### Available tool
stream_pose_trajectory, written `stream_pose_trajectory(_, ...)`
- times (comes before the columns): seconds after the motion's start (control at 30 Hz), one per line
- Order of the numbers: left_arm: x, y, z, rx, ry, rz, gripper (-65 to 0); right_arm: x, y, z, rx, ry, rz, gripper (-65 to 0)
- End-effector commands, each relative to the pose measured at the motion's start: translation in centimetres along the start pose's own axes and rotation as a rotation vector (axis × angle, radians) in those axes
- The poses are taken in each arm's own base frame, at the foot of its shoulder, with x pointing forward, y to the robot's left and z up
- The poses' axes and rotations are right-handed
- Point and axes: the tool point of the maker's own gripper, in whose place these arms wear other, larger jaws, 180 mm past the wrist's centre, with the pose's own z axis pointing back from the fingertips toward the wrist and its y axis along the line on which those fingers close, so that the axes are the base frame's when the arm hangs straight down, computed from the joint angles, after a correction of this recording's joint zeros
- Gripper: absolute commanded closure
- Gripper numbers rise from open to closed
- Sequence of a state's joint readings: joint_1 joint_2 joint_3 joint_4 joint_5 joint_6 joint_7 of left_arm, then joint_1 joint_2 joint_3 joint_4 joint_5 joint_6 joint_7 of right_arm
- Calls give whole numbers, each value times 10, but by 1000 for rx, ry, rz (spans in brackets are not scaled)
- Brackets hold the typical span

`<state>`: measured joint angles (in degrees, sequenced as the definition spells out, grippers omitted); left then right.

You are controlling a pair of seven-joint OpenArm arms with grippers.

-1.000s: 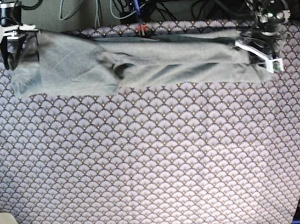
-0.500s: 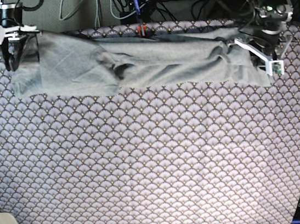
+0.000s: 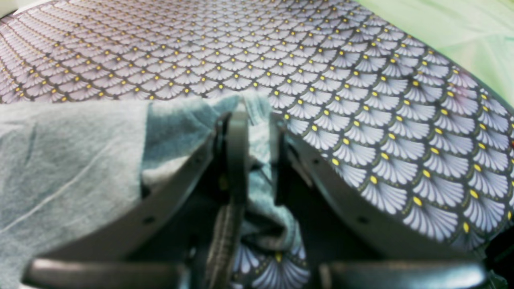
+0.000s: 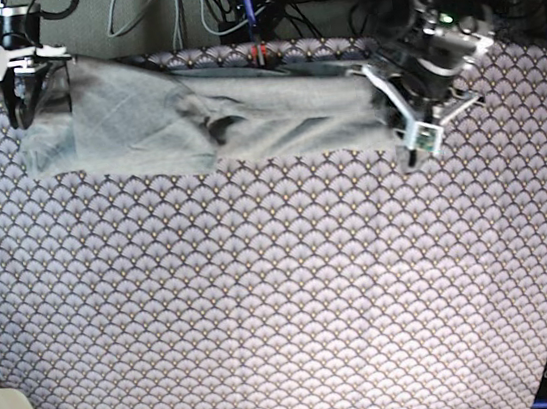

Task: Fold the T-shirt properly
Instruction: 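Carry the grasped shirt end with the left gripper toward the right gripper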

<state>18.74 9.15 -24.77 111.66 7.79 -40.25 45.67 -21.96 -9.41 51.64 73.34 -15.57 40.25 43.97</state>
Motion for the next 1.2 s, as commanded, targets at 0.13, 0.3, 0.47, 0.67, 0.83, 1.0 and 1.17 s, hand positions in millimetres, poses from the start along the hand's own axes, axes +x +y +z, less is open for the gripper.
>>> stream_pose_trajectory(0.13, 15, -28, -1, -72, -43, -44, 0, 11, -6, 1, -11, -44, 9, -107)
stream_pose_trajectory(0.3, 21, -59, -2, -153, -55, -80, 0, 11, -6, 1, -12, -44, 10, -107)
stream_pose_trajectory(0.47, 31, -106, -2, -272, -76, -140, 0, 11, -6, 1, -10, -43, 10, -107)
stream_pose_trajectory(0.67, 37, -136, 2, -353, -91, -174, 0, 11, -6, 1, -12, -43, 10, -107)
stream_pose_trajectory(0.83, 46, -163, 6, -419, -117, -215, 0, 11, -7, 1, -13, -43, 11, -107)
stream_pose_trajectory(1.0, 64, -188, 11, -483, -171, -264, 0, 10, -7, 2, -13, -40, 12, -107)
stream_pose_trajectory(1.17, 73, -208, 17, -532, -204, -301, 0, 10, -7, 2, -13, -40, 12, -107)
